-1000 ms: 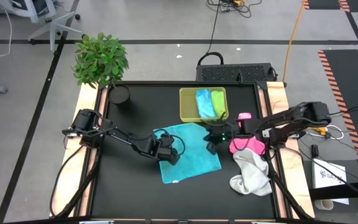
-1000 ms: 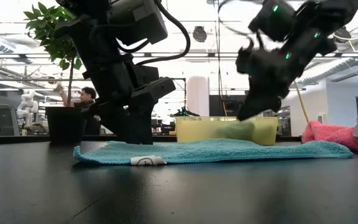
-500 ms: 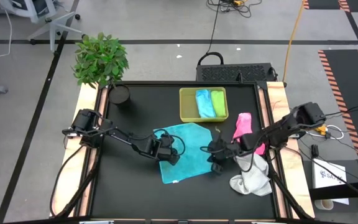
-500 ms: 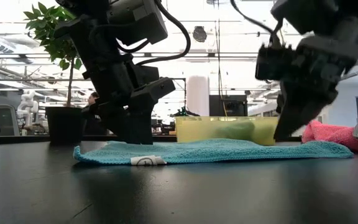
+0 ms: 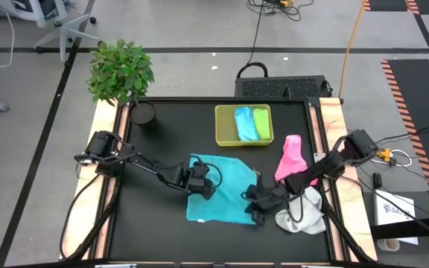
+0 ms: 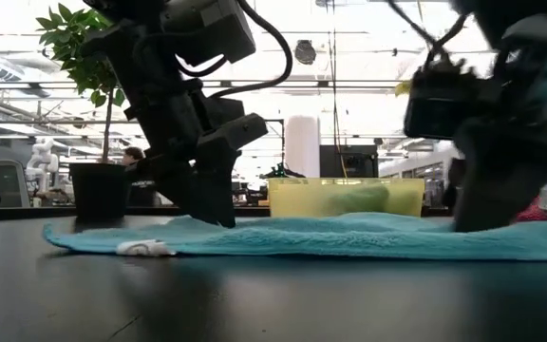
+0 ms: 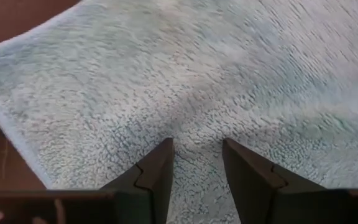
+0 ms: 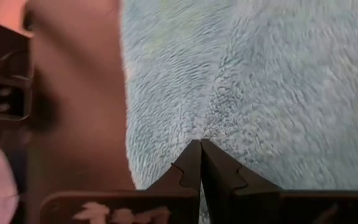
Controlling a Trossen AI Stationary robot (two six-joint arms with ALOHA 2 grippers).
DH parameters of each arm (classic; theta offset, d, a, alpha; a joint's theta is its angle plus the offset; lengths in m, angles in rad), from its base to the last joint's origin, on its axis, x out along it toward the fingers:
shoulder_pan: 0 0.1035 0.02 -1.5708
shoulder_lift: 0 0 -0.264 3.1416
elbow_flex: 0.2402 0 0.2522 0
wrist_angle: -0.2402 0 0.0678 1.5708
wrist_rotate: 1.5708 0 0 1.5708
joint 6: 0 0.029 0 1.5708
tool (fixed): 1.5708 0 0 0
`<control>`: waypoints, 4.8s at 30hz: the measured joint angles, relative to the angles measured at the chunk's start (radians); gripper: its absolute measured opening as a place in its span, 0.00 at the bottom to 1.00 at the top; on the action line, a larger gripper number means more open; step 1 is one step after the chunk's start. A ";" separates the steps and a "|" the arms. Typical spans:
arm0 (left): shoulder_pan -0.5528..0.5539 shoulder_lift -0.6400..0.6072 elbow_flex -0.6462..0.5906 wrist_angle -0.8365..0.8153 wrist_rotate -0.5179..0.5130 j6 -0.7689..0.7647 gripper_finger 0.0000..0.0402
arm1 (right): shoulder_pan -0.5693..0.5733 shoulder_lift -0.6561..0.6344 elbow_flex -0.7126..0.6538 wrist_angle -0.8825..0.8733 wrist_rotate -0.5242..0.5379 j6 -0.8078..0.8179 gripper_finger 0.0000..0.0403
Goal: Fold microfiber towels
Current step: Fold the blue microfiber cloth
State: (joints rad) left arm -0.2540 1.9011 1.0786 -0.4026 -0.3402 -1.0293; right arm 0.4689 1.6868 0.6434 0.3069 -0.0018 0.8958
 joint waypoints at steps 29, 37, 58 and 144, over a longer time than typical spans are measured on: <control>-0.099 -0.131 0.008 -0.079 -0.025 -0.027 0.35 | -0.119 -0.136 -0.002 -0.040 0.006 -0.153 0.00; -0.092 -0.134 0.009 -0.140 -0.033 -0.055 0.35 | -0.225 -0.136 -0.002 -0.049 0.104 -0.277 0.00; -0.063 -0.135 -0.078 -0.276 -0.069 -0.175 0.35 | -0.452 -0.142 -0.002 0.093 -0.145 -0.394 0.00; 0.159 -0.266 -0.162 -0.154 0.264 0.232 0.01 | -0.564 -0.142 -0.002 0.123 -0.445 -0.253 0.24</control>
State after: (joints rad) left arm -0.0950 1.6347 0.9170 -0.5562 -0.0761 -0.7968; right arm -0.0955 1.5448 0.6418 0.4300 -0.4469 0.6428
